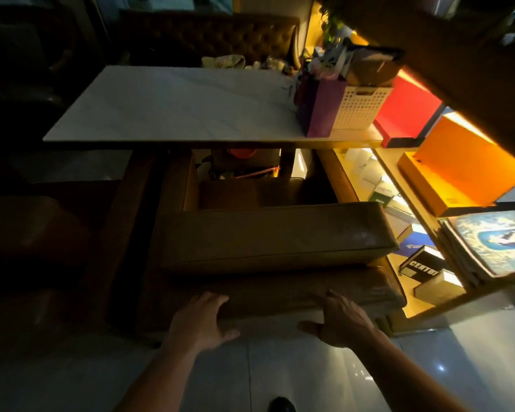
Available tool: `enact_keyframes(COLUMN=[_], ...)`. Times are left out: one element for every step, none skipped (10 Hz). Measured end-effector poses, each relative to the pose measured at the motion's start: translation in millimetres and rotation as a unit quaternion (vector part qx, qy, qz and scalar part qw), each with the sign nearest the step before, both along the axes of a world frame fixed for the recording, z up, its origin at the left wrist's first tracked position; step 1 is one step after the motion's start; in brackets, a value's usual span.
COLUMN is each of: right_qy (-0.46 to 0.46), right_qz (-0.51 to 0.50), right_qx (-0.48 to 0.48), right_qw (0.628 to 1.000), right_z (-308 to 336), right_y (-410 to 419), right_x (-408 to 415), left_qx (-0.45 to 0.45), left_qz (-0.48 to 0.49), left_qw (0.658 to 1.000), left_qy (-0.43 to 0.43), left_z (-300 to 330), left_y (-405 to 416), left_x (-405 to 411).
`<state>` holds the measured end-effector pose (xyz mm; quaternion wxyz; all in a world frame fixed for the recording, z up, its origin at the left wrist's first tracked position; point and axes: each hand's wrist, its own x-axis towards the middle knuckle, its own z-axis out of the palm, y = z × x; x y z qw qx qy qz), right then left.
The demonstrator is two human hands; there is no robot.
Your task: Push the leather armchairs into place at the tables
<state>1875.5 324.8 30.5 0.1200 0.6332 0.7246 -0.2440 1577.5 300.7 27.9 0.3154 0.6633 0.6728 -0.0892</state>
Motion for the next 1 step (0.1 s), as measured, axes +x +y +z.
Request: enact_keyframes(right_qy=[0.01], right_qz=[0.01], right_qx=[0.015], right_qw=[1.0], right_z=[25.7], right_y=[-36.4], right_x=[-20.4], left_qx=[0.011], left_qz=[-0.011], left_qw=[1.0], left_qy=[-0.025], left_z=[25.3], left_y=[-33.4], left_x=[-14.4])
